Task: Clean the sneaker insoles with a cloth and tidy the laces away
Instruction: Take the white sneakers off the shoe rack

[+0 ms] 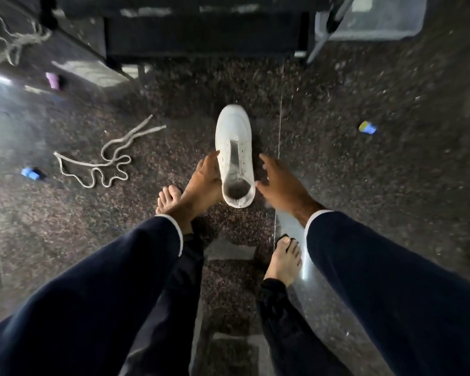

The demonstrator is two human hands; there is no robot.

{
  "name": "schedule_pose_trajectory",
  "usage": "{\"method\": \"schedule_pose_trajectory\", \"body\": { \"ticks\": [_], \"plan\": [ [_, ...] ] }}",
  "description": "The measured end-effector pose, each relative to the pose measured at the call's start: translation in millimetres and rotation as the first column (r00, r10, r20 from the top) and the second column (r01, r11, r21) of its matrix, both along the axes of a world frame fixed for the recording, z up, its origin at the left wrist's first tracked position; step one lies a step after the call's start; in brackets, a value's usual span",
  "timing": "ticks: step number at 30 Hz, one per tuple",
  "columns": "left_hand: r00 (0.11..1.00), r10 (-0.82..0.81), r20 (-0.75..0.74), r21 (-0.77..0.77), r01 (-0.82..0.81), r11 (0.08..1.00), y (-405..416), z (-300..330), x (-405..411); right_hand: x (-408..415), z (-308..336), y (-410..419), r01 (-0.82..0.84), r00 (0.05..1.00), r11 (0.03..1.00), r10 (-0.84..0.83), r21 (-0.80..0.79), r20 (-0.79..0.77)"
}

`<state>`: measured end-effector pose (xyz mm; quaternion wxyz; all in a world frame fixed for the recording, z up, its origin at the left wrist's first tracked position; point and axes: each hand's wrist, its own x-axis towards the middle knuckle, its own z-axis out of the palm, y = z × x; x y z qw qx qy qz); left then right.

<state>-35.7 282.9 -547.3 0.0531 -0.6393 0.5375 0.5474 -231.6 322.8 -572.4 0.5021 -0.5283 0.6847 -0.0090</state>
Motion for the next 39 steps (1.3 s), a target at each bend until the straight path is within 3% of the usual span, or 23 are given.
{"method": "schedule_pose_trajectory", "body": {
  "ticks": [3, 7, 11, 16, 18, 21, 24, 26, 28, 30, 32, 39],
  "plan": [
    [1.0, 0.013, 0.012, -0.106, -0.012, 0.994, -15.8, 72.2, -3.3, -8.7, 84.5, -24.9, -0.076, 0.997, 0.982, 0.069, -0.173, -0.044],
    [0.996, 0.017, -0.086, -0.204, -0.035, 0.978, -49.5, 170.6, -14.8, -18.7, 212.5, -62.4, -0.174, 0.985, 0.908, 0.157, -0.38, -0.075],
    [0.962, 0.061, -0.266, -0.297, -0.142, 0.944, -87.6, 282.9, -30.9, -26.3, 334.3, -96.7, -0.192, 0.981, 0.853, 0.17, -0.486, -0.09],
    [0.93, 0.1, -0.353, -0.431, -0.257, 0.865, -127.1, 397.1, -42.7, -32.4, 447.7, -130.3, -0.14, 0.99, 0.779, 0.109, -0.611, -0.088],
    [0.917, 0.125, -0.379, -0.406, -0.286, 0.868, -144.4, 422.1, -43.7, -34.7, 482.2, -146.6, -0.144, 0.988, 0.706, 0.069, -0.694, -0.135],
    [0.896, 0.203, -0.395, -0.308, -0.337, 0.89, -175.7, 442.9, -51.5, -45.5, 510.8, -182.3, -0.2, 0.946, 0.612, -0.082, -0.765, -0.313],
    [0.852, 0.273, -0.446, -0.124, -0.361, 0.924, -209.1, 448.2, -64.4, -60.2, 518.9, -228.8, -0.132, 0.869, 0.601, -0.312, -0.788, -0.383],
    [0.795, 0.339, -0.504, 0.067, -0.355, 0.932, -225.2, 446.9, -72.5, -71.4, 514.6, -261.8, 0.004, 0.835, 0.679, -0.406, -0.734, -0.372],
    [0.742, 0.395, -0.542, 0.179, -0.357, 0.917, -233.3, 442.4, -81.1, -84.5, 505.2, -292.5, 0.134, 0.863, 0.841, -0.359, -0.524, -0.355],
    [0.743, 0.399, -0.538, 0.176, -0.364, 0.915, -238.0, 436.3, -90.2, -90.2, 497.3, -310.6, 0.088, 0.918, 0.952, -0.192, -0.292, -0.348],
    [0.747, 0.404, -0.528, 0.176, -0.369, 0.913, -240.9, 430.6, -97.5, -90.9, 487.8, -316.5, 0.033, 0.932, 0.976, -0.108, -0.215, -0.346],
    [0.734, 0.314, -0.602, 0.062, -0.349, 0.935, -225.4, 420.0, -103.7, -89.2, 479.9, -283.6, 0.105, 0.908, 0.895, -0.264, -0.433, -0.325]
  ]
}}
